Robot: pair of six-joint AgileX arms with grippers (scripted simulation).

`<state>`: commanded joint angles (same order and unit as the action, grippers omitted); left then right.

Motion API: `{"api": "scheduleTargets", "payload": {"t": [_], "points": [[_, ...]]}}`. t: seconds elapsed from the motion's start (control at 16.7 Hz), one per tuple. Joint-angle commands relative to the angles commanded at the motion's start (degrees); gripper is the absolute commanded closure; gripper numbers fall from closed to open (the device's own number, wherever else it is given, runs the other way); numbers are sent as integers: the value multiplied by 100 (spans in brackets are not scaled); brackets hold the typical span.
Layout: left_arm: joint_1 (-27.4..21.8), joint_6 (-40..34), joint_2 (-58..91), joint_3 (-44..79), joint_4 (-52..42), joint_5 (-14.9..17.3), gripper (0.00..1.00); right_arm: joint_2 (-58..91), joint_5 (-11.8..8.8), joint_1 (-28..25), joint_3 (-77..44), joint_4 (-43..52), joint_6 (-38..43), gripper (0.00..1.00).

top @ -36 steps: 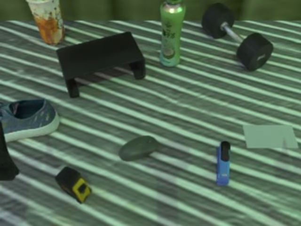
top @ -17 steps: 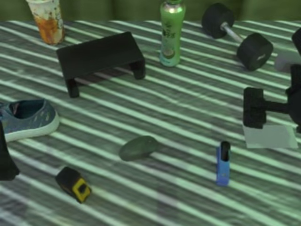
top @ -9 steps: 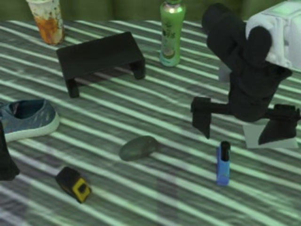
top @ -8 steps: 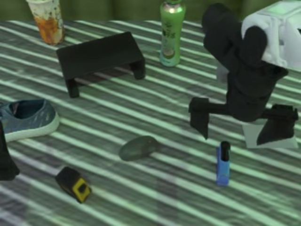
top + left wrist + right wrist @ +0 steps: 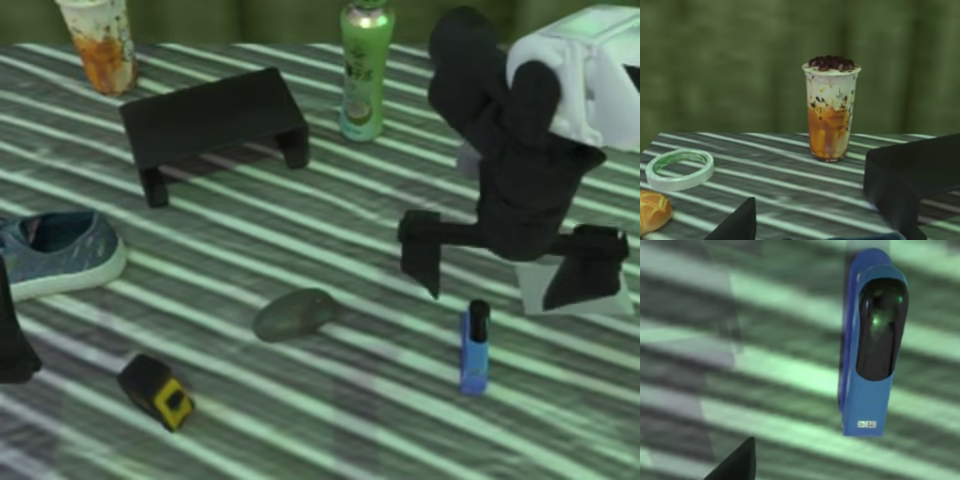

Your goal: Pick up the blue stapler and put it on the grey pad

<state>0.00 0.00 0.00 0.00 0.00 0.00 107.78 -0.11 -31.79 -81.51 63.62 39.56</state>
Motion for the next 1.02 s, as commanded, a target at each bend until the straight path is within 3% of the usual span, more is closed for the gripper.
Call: {"api": "scheduleTargets", "payload": {"t": [0.48,0.84,1.02], "points": [[0,0,0,0,0,0,0,702,5,-34,1076,-1810,33,0],[0,0,0,0,0,0,0,797,6,-41,1209,-2007,42,0],[0,0,0,0,0,0,0,797,6,-41,1209,-2007,42,23]]}}
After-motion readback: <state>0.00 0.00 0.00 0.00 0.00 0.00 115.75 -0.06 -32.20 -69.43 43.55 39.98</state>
